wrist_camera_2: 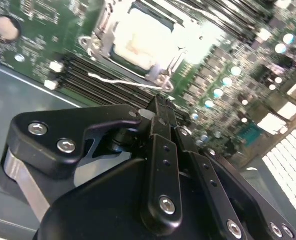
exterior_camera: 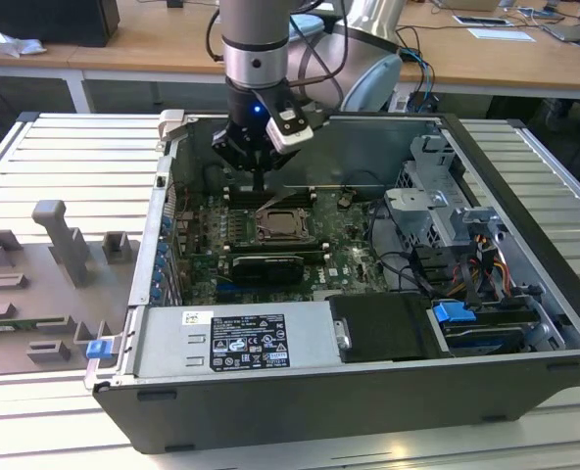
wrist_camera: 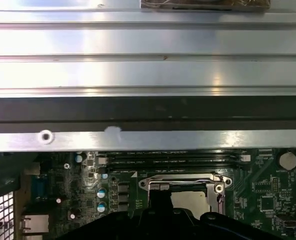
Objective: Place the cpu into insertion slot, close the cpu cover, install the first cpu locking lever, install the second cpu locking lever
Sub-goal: 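Install the first cpu locking lever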
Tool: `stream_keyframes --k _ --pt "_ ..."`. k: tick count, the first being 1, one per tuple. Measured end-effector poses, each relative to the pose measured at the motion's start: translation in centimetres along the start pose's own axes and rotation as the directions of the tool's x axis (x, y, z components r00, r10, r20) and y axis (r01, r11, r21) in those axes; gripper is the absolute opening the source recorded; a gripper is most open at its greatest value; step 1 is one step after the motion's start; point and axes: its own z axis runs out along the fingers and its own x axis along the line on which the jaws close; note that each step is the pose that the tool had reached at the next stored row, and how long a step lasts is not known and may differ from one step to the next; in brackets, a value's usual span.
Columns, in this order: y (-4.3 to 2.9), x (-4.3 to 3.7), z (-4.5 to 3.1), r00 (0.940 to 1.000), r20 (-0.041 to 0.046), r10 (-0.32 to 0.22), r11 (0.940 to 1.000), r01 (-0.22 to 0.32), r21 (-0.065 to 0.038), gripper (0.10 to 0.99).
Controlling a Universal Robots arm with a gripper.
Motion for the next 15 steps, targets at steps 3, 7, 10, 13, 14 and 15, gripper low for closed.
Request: stream_keyframes --k 3,7,10,13,14,15 --pt "0.01 -0.57 0.04 0.9997 0.001 -0.023 0.9997 0.023 -0.01 0.106" --pt "0.0 -1.0 0.48 0.9994 0.0013 -0.034 0.9991 0.034 -0.025 0.106" --pt "0.0 -1.31 0.73 0.9994 0.0016 -0.034 0.9983 0.034 -0.047 0.106" --pt "0.01 -1.89 1.54 0.9994 0.0017 -0.033 0.998 0.033 -0.053 0.106" --pt "0.06 -2.09 1.78 0.9994 0.0017 -0.033 0.998 0.033 -0.053 0.106" --pt "0.15 -2.21 2.14 0.9994 0.0018 -0.033 0.998 0.033 -0.053 0.106"
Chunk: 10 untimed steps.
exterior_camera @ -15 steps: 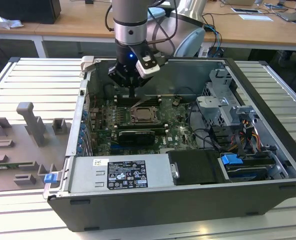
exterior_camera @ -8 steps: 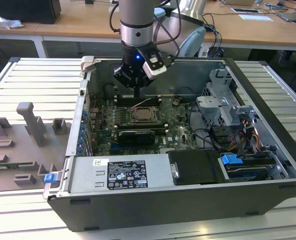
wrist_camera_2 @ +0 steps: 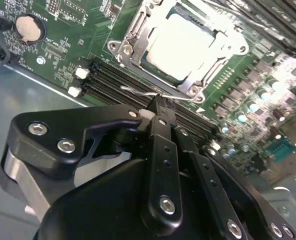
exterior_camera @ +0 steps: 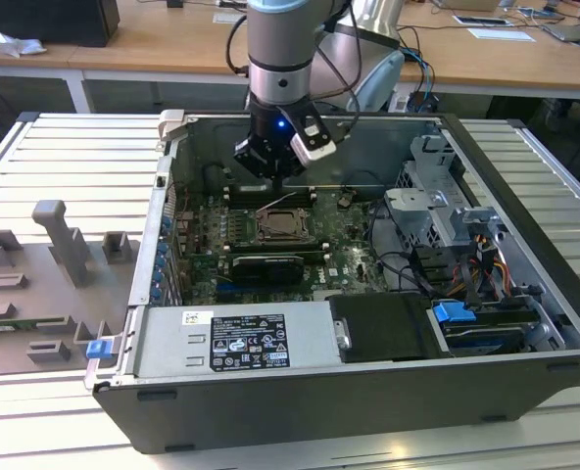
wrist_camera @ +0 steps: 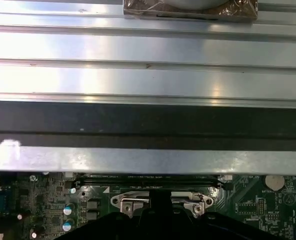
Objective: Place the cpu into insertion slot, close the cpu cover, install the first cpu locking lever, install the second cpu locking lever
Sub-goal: 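Install the first cpu locking lever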
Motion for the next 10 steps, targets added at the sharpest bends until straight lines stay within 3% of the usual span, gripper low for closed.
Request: stream_keyframes --k 3,10 --pt "0.35 -0.28 0.76 0.9999 -0.0008 -0.011 0.9999 0.011 -0.001 0.106" --pt "0.54 -1.04 1.16 0.9998 -0.0015 -0.018 0.9998 0.018 -0.001 0.106"
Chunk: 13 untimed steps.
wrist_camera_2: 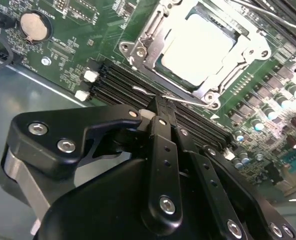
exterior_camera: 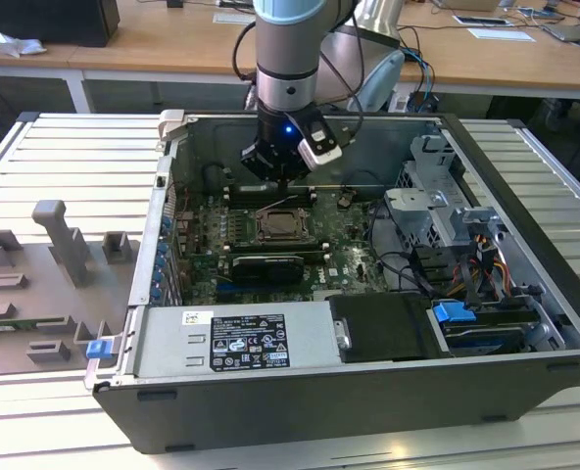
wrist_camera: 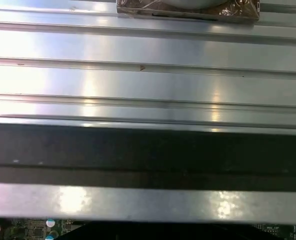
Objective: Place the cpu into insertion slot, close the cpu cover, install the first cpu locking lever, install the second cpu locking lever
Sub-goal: 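Install the first cpu locking lever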
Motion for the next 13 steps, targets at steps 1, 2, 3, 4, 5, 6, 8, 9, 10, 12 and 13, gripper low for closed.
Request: stream_keyframes --k 1,2,3,4,5,6,8,9,10,12,13 --pt "-0.01 -0.2 0.07 1.0 0.0 0.0 1.0 0.0 0.0 0.106" --pt "-0.01 -0.38 0.12 1.0 -0.0001 0.0 1.0 0.0 0.0 0.106" --pt "-0.01 -0.51 0.21 1.0 0.0 0.0 1.0 0.0 0.0 0.106" --pt "-0.01 -0.56 0.29 1.0 0.0 0.0 1.0 0.0 0.0 0.106" --pt "-0.01 -0.68 0.49 1.0 -0.0001 0.0 1.0 0.0 0.0 0.106" --pt "-0.02 -0.77 0.72 1.0 -0.0001 0.0 1.0 0.0 0.0 0.106" --pt "-0.04 -0.87 0.99 1.0 0.0 0.0 1.0 0.0 0.0 0.106" --pt "-0.06 -0.91 1.18 1.0 0.0 0.0 1.0 0.0 0.0 0.106" --pt "-0.07 -0.91 1.31 1.0 0.0001 0.0 1.0 0.0 0.001 0.106" --pt "-0.08 -0.92 1.44 1.0 -0.0002 0.0 1.0 0.0 0.003 0.106" --pt "-0.09 -0.93 1.52 1.0 -0.0001 0.0 1.0 0.0 0.005 0.106"
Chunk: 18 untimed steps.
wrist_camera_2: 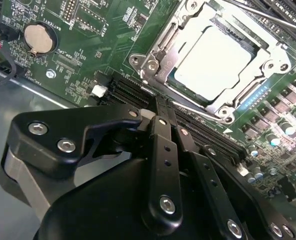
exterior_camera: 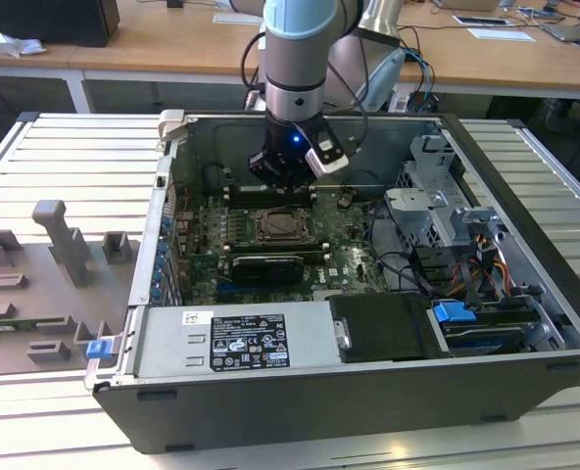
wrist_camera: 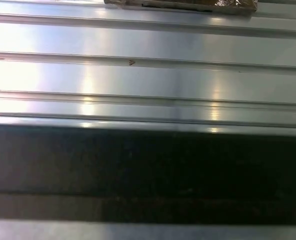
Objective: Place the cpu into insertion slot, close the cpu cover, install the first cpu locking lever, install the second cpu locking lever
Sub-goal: 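Install the first cpu locking lever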
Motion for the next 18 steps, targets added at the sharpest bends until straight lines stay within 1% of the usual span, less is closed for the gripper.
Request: stream_keyframes --k 2,4,6,9,13,16,17,18 --pt "-0.02 -0.05 0.28 1.0 -0.0002 0.0 1.0 0.0 0.004 0.106" --pt "-0.04 -0.09 0.39 1.0 -0.0006 0.0 1.0 0.0 0.008 0.106" --pt "-0.05 -0.12 0.51 1.0 -0.0005 -0.001 0.9999 0.001 0.014 0.106" --pt "-0.05 -0.12 0.62 1.0 -0.0007 -0.001 0.9999 0.001 0.017 0.106" --pt "-0.05 -0.13 0.62 1.0 -0.0006 -0.001 0.9999 0.001 0.016 0.106" --pt "-0.01 -0.15 0.13 1.0 -0.0006 -0.001 0.9999 0.001 0.016 0.106" --pt "0.02 -0.16 -0.17 1.0 -0.0006 -0.001 0.9999 0.001 0.016 0.106" --pt "0.05 -0.18 -0.66 1.0 -0.0006 -0.001 0.9999 0.001 0.016 0.106"
